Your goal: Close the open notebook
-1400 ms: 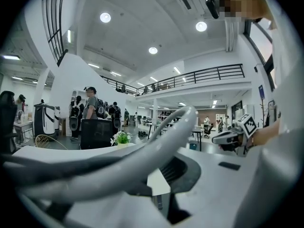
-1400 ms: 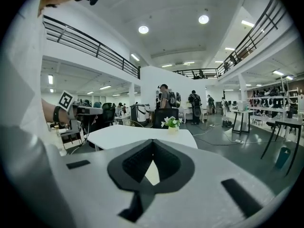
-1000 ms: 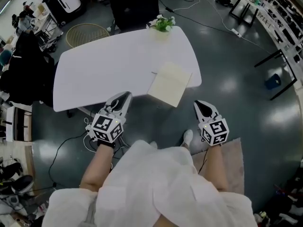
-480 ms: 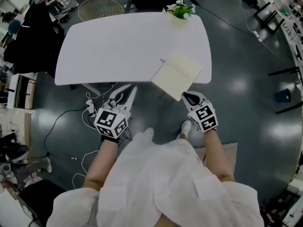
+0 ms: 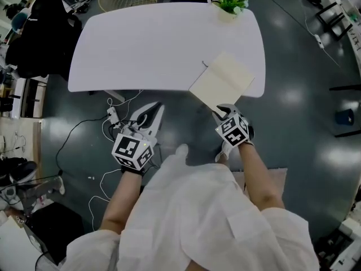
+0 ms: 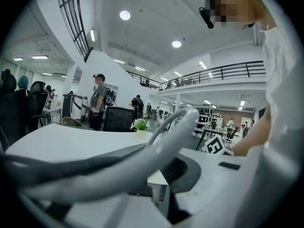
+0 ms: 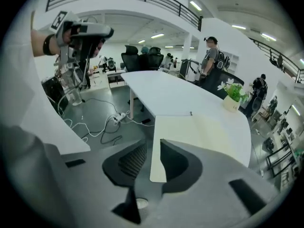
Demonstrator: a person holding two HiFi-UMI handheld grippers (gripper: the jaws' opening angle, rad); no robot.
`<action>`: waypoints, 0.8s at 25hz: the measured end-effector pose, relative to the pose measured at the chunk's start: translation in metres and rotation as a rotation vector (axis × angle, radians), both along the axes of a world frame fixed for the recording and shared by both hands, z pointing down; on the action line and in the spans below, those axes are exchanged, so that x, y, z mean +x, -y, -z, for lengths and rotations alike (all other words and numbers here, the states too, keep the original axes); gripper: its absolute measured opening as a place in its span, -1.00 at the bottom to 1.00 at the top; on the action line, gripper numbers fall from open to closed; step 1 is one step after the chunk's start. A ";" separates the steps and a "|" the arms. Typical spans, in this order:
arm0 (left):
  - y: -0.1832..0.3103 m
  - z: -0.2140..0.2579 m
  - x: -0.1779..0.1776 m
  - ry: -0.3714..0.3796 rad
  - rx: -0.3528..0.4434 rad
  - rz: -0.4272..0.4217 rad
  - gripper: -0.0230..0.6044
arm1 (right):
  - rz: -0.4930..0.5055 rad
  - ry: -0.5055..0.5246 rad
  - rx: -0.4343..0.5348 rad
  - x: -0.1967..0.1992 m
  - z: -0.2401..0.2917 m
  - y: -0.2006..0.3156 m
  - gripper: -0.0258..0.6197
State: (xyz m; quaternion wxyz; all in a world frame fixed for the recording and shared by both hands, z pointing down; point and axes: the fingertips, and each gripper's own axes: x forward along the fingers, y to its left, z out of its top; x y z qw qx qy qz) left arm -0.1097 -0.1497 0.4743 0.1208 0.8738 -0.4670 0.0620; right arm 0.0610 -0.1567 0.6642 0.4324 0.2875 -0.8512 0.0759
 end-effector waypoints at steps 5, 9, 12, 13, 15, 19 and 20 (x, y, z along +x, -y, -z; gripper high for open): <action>-0.002 -0.009 -0.012 0.014 -0.016 -0.005 -0.88 | 0.055 -0.158 -0.018 -0.005 -0.035 0.003 -0.56; -0.003 -0.014 -0.020 0.025 -0.026 -0.004 -0.88 | 0.103 -0.280 -0.004 -0.004 -0.053 0.010 -0.42; -0.004 -0.015 -0.025 0.033 -0.030 0.003 -0.88 | 0.131 -0.364 0.013 -0.001 -0.068 0.013 -0.31; -0.004 -0.016 -0.027 0.035 -0.032 0.004 -0.88 | 0.135 -0.388 0.016 0.000 -0.072 0.014 -0.27; -0.006 -0.017 -0.029 0.039 -0.036 0.006 -0.88 | 0.140 -0.431 0.024 0.002 -0.078 0.016 -0.18; -0.009 -0.017 -0.033 0.043 -0.046 0.008 -0.88 | 0.148 -0.504 0.042 0.005 -0.088 0.019 -0.13; -0.009 -0.018 -0.033 0.044 -0.049 0.009 -0.88 | 0.149 -0.517 0.045 0.006 -0.092 0.020 -0.12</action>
